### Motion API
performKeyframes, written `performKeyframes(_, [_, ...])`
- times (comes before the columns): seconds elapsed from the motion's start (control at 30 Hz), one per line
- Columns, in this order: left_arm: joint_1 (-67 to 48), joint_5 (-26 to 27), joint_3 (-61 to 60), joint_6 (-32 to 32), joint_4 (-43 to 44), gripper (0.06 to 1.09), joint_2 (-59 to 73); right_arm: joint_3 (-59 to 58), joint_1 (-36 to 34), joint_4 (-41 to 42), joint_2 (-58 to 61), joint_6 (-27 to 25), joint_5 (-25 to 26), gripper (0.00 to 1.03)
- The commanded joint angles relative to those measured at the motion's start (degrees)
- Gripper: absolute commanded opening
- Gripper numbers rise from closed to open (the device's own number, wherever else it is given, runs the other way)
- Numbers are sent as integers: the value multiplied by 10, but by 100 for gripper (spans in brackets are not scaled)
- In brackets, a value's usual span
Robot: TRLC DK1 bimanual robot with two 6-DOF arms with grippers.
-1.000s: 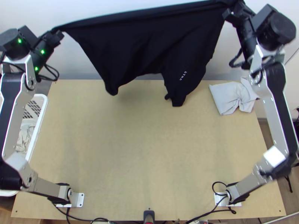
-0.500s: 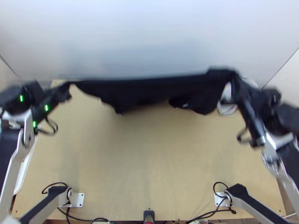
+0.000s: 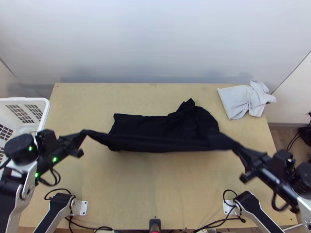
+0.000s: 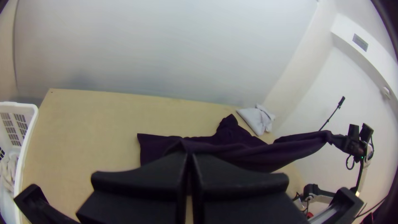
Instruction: Fold the t-shirt
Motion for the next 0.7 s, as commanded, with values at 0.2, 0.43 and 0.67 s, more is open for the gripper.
performKeyframes(0.2, [-26,77,82,23,-171,9,-129,191,10,-228,-7,21,-198,3])
performKeyframes(0.43, [-17,85,148,11,-183,9,-155,287,-4,-261,4,22,-252,3])
performKeyframes(0.67, [23,86,227,-20,-183,9,-158,390,-39,-255,42,42,-267,3])
